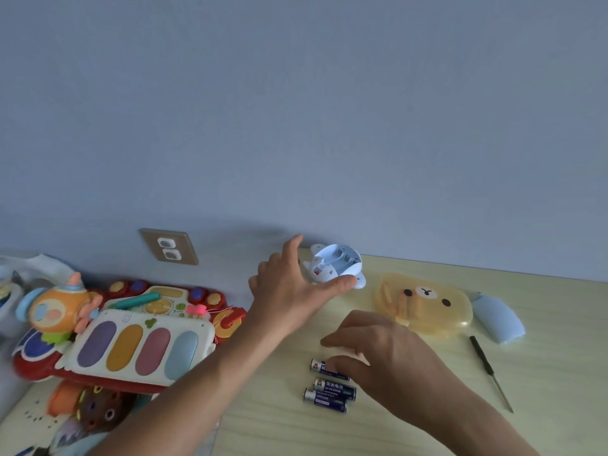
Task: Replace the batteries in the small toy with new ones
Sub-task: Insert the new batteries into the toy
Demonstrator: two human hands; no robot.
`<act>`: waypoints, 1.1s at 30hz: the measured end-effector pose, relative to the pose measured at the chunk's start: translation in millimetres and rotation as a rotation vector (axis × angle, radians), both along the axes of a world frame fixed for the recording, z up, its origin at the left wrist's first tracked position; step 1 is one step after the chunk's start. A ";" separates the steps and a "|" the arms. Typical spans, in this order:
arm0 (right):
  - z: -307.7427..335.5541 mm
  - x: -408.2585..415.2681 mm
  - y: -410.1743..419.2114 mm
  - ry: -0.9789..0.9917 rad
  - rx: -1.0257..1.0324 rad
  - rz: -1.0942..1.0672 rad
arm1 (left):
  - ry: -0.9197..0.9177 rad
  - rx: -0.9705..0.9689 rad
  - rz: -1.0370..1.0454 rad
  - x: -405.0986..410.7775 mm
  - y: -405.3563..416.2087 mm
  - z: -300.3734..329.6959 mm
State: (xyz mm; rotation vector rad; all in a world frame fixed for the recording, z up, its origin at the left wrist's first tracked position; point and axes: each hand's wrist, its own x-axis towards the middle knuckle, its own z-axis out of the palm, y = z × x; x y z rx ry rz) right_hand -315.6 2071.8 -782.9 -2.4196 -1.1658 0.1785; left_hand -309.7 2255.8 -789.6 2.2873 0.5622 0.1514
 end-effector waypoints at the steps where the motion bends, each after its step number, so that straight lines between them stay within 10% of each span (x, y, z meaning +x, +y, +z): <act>1: -0.4 -0.3 1.4 -0.007 0.001 0.007 | 0.000 0.000 -0.005 2.0 -1.9 0.0; 16: -12.6 1.1 13.7 -0.155 0.023 0.243 | -0.195 -0.199 -0.269 1.1 30.4 -12.2; 33: 31.8 79.7 30.2 0.298 0.671 -0.337 | -0.225 -0.279 -0.305 2.5 35.3 -18.4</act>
